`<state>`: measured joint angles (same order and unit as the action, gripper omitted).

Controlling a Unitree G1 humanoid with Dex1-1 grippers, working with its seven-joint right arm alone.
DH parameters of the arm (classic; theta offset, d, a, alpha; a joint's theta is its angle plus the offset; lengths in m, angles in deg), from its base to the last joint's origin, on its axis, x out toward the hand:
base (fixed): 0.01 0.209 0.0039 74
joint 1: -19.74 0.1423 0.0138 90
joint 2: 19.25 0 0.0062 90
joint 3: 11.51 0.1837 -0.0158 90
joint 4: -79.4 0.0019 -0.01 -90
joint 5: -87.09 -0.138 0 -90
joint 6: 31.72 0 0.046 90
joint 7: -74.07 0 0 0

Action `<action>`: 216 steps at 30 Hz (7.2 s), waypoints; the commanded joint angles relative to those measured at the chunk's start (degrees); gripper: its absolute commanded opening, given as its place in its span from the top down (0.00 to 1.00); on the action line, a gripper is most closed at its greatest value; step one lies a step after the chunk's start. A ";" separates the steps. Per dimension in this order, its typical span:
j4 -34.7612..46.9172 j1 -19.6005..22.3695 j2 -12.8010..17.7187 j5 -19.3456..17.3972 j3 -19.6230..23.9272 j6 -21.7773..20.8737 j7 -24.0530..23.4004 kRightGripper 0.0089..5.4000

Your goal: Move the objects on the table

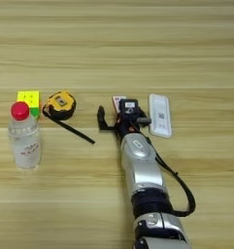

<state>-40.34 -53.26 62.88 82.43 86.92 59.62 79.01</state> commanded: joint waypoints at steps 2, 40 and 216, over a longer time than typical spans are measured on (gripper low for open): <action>1.72 4.17 0.65 -0.81 0.57 0.15 0.31 0.16; 10.29 -1.96 -7.73 2.24 -9.73 4.08 2.67 0.61; 30.32 -8.00 -2.16 3.60 -14.89 -13.50 12.41 0.40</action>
<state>-13.50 -67.32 60.04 87.38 68.41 46.72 93.67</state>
